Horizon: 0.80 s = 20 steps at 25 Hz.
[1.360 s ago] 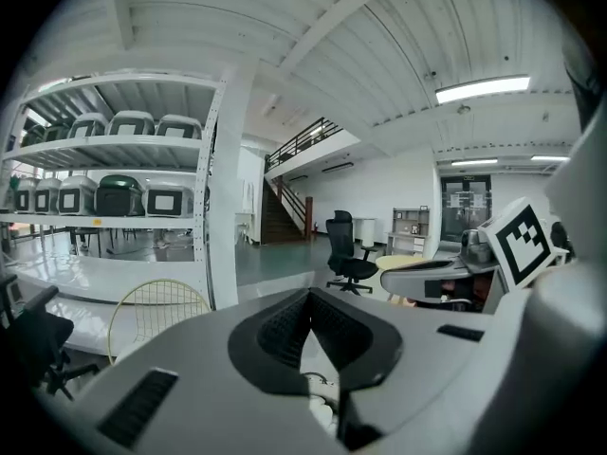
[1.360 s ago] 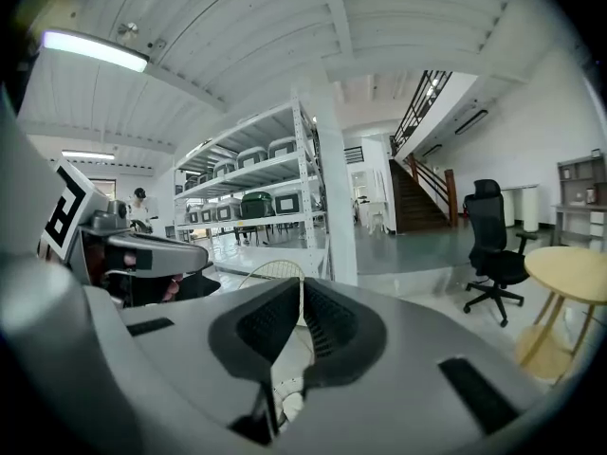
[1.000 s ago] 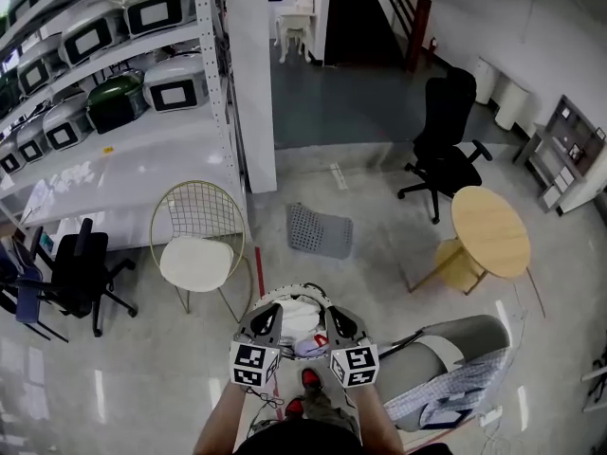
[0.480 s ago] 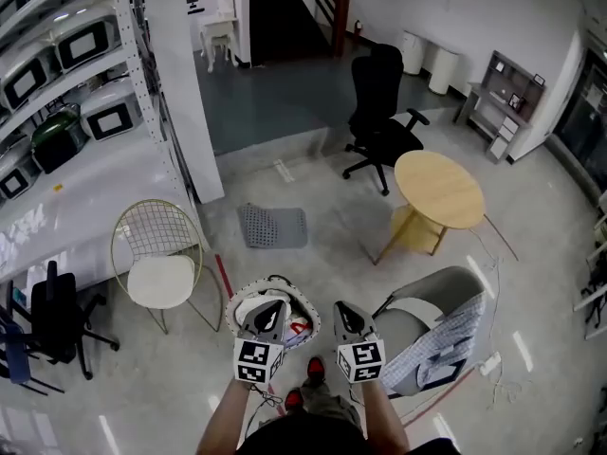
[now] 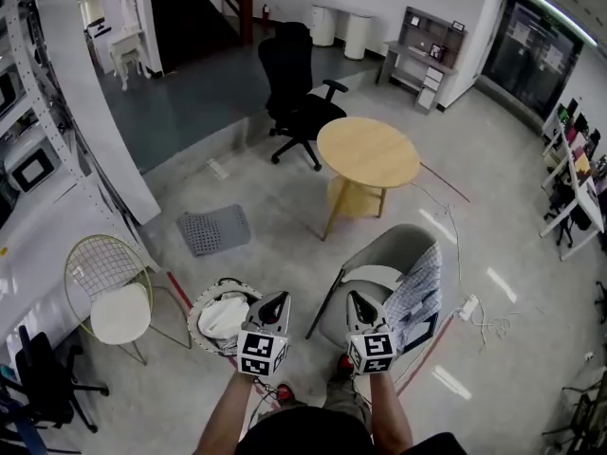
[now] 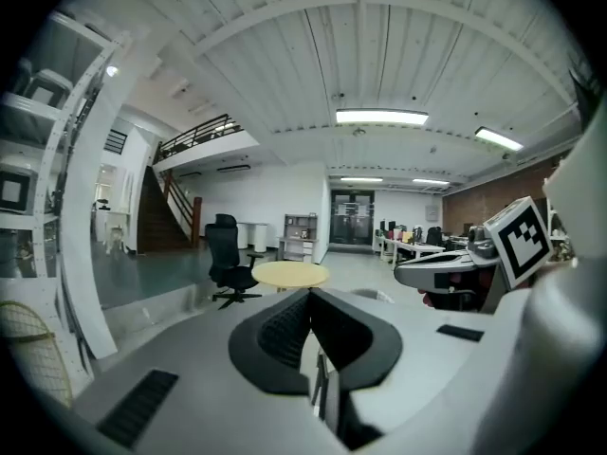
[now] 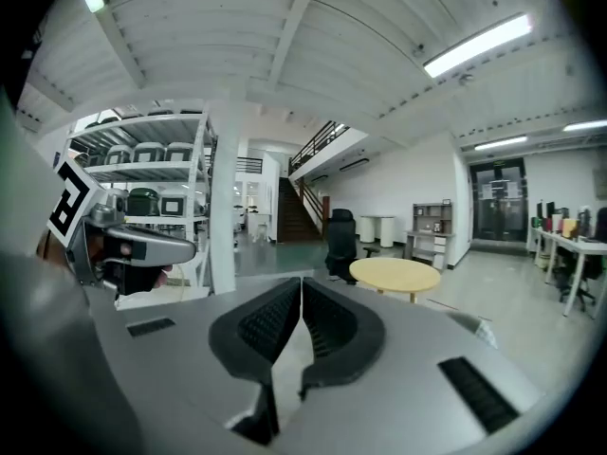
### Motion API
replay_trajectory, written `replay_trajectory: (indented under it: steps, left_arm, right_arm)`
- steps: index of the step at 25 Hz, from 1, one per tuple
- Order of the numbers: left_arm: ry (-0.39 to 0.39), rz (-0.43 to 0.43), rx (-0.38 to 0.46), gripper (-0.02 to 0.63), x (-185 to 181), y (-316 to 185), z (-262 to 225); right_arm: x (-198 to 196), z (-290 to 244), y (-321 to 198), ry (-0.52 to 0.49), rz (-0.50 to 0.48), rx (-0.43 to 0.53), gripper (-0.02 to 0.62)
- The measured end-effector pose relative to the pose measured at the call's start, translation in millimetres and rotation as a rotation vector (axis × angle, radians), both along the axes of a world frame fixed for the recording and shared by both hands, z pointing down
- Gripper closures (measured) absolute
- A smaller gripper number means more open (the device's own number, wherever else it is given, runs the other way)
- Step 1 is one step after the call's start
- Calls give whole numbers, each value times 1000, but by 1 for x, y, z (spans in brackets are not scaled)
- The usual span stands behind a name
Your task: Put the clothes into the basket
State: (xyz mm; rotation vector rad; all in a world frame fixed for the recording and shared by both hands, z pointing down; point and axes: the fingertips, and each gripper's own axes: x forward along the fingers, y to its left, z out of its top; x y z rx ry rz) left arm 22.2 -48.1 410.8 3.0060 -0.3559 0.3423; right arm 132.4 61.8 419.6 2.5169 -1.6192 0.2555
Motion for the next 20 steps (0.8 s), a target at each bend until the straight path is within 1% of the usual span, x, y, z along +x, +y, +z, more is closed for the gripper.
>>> replay_trajectory:
  steps: [6, 11, 16, 20]
  left_arm:
    - [1, 152, -6, 600, 89, 52, 3]
    - [2, 243, -21, 600, 162, 99, 12]
    - [-21, 318, -28, 600, 231, 141, 21]
    - [-50, 366, -29, 600, 279, 171, 32]
  right_arm:
    - [70, 1, 72, -1, 162, -5, 563]
    - [134, 11, 130, -6, 270, -10, 563]
    - [196, 18, 178, -26, 349, -14, 563]
    - [239, 29, 206, -42, 388, -19, 563]
